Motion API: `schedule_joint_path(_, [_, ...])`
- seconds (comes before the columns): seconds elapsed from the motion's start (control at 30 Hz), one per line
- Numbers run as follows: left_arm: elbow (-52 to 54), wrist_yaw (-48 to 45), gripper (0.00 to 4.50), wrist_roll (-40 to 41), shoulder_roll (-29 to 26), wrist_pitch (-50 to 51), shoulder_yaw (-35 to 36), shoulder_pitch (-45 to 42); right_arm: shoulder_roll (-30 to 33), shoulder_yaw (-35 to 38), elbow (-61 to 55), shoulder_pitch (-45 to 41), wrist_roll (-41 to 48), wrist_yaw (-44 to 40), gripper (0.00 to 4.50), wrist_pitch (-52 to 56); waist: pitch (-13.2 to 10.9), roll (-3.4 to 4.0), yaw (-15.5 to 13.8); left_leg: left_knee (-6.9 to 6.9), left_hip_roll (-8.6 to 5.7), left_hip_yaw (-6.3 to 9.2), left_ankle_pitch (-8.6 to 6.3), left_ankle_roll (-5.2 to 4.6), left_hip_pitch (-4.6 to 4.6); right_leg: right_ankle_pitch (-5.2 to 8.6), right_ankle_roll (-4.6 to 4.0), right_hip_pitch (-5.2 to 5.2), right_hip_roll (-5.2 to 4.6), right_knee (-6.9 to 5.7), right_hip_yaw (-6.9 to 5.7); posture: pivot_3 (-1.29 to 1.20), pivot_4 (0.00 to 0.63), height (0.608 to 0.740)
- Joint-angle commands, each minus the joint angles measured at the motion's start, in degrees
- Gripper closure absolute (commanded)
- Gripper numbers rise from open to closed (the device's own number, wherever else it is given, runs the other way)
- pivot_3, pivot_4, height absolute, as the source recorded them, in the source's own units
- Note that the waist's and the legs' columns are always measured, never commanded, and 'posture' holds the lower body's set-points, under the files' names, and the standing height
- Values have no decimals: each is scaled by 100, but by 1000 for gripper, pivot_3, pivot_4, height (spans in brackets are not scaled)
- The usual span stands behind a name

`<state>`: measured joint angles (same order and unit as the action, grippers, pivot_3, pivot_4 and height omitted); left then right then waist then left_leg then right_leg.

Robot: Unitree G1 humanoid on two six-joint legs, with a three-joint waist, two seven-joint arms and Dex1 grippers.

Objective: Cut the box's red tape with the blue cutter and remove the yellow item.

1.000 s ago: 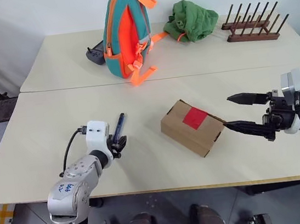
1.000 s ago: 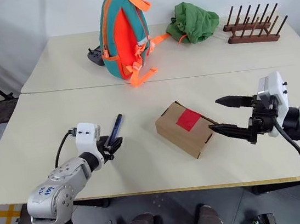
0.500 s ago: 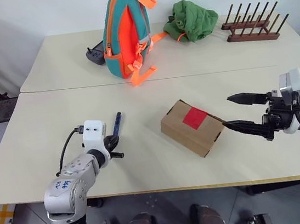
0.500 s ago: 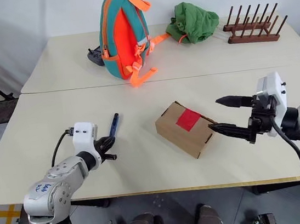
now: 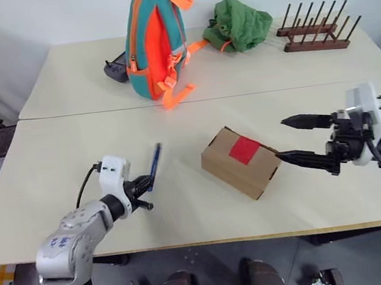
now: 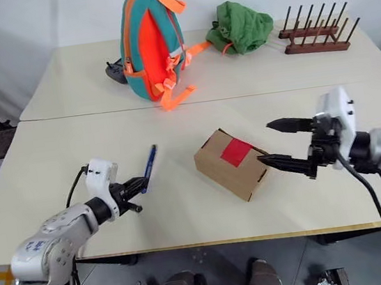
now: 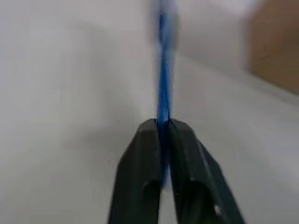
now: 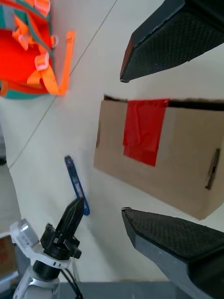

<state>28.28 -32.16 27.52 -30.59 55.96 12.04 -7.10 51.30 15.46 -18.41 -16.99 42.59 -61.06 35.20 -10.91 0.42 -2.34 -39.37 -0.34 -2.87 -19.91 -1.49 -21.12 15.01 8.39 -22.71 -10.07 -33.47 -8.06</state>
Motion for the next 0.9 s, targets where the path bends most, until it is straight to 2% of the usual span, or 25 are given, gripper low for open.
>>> schedule_joint_path(0.03, [-137, -1477, 4115, 137, -519, -1443, -3, 210, 138, -308, -212, -255, -223, 192, 0, 133, -1, 2, 23, 0, 1, -3, 0, 0, 0, 1, -2, 0, 1, 1, 1, 0, 150, 740])
schedule_joint_path(0.1, [-403, -1849, 4115, 49, -868, -1729, -59, 250, 14, -423, -239, -398, -205, 245, 0, 111, -1, 2, 25, 0, 2, -5, 0, 0, -1, 0, -4, -1, 0, 4, 1, 0, 150, 740])
schedule_joint_path(0.2, [-816, -1916, 4115, -112, -1091, -1939, -142, 137, -133, -513, -236, -471, -228, 308, 0, 8, -2, 2, 39, 0, 2, -5, -1, -1, -2, 0, -4, -1, 2, 6, 1, 0, 150, 740])
schedule_joint_path(0.53, [-1117, -1996, 4115, -55, -1160, -2062, -332, 12, -213, -367, -443, -150, -157, 488, 0, 17, -2, 2, 85, 1, 4, -5, -12, -8, -4, -3, 2, -3, 4, 3, -3, 0, 150, 740])
schedule_joint_path(0.63, [-1045, -1970, 3582, 90, -1245, -1634, -418, -110, -215, -305, -464, -60, -149, 543, 0, 9, -2, 2, 85, 1, 6, -6, -12, -8, -3, -3, 2, -3, 7, 3, -2, 0, 150, 740])
schedule_joint_path(0.73, [-896, -2059, 2722, 250, -1174, -1568, -491, -186, -226, -300, -465, -33, -150, 582, 0, -5, -2, 2, 86, 1, 8, -7, -12, -7, -3, -3, 2, -3, 8, 3, 0, 0, 150, 740])
schedule_joint_path(0.9, [-1038, -1885, 1373, -15, -1010, -1818, -783, -348, -264, -310, -462, -53, -155, 659, 0, -18, -2, 2, 79, 1, 7, -8, -12, -7, -2, -3, 2, -3, 8, 3, 2, 0, 150, 740])
